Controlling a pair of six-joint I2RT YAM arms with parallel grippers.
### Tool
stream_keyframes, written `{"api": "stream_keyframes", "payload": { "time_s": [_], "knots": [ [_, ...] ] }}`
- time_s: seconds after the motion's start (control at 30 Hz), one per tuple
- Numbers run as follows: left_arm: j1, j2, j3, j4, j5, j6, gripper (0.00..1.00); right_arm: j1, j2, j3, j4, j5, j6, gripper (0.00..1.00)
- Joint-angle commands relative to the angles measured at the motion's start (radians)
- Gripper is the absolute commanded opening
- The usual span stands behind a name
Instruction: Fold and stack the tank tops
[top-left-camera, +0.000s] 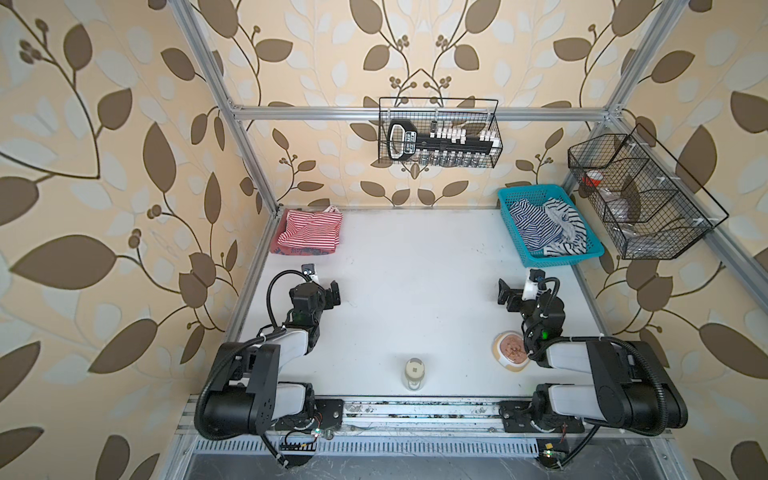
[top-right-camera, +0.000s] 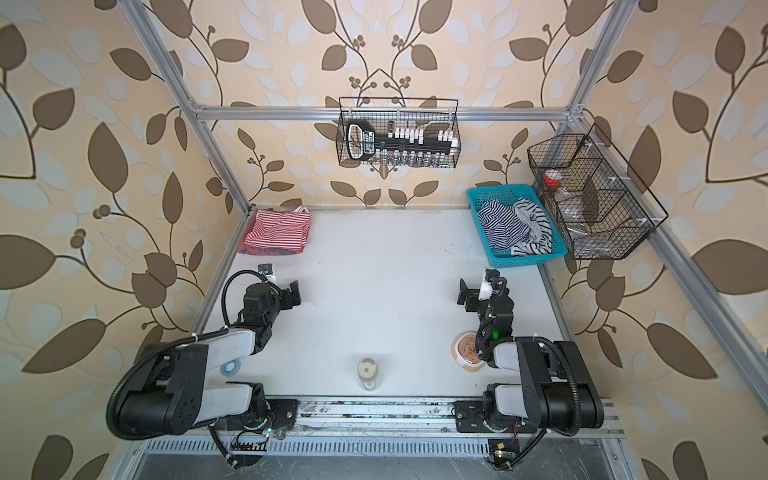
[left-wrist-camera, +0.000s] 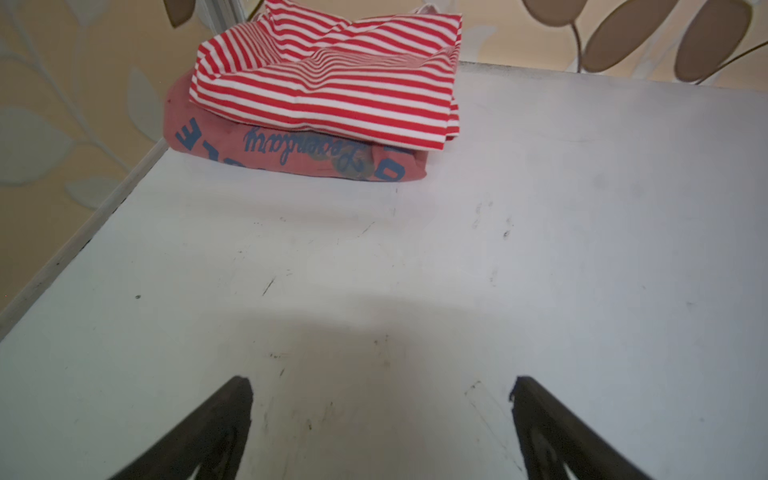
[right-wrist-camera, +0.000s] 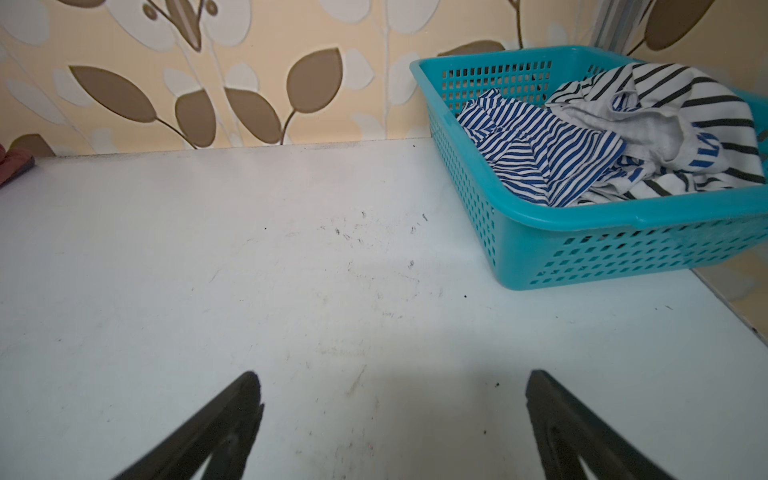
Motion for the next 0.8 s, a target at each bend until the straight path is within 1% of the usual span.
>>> {"api": "stream_keyframes", "payload": {
  "time_s": [0.0, 0.03, 0.07, 0.1, 0.17, 0.47, 0.77],
  "knots": [
    [0.006, 0.132, 0.054, 0.143, 0.003, 0.039, 0.99, 0.008, 0.003, 0.022, 0.031, -0.007, -0.029, 1.0],
    [0.011, 0.138, 0.093, 0.066, -0.001, 0.025, 0.99, 0.008, 0.003, 0.022, 0.031, -0.007, -0.029, 1.0],
    [0.04, 0.129, 0.125, -0.005, 0.031, -0.005, 0.99, 0.008, 0.002, 0.021, 0.031, -0.005, -0.029, 1.0],
    [0.059, 0.137, 0.119, 0.022, 0.057, -0.006, 0.99, 0.008, 0.001, 0.021, 0.03, -0.007, -0.029, 1.0],
    [0.057, 0.129, 0.124, -0.001, 0.055, -0.007, 0.99, 0.008, 0.001, 0.023, 0.025, -0.006, -0.029, 1.0],
    [0.058, 0.127, 0.12, 0.007, 0.053, -0.008, 0.99, 0.036, 0.006, 0.031, 0.015, 0.031, -0.049, 1.0],
    [0.057, 0.125, 0.117, 0.008, 0.052, -0.007, 0.99, 0.035, 0.0, 0.026, 0.016, 0.032, -0.045, 1.0]
  ]
}}
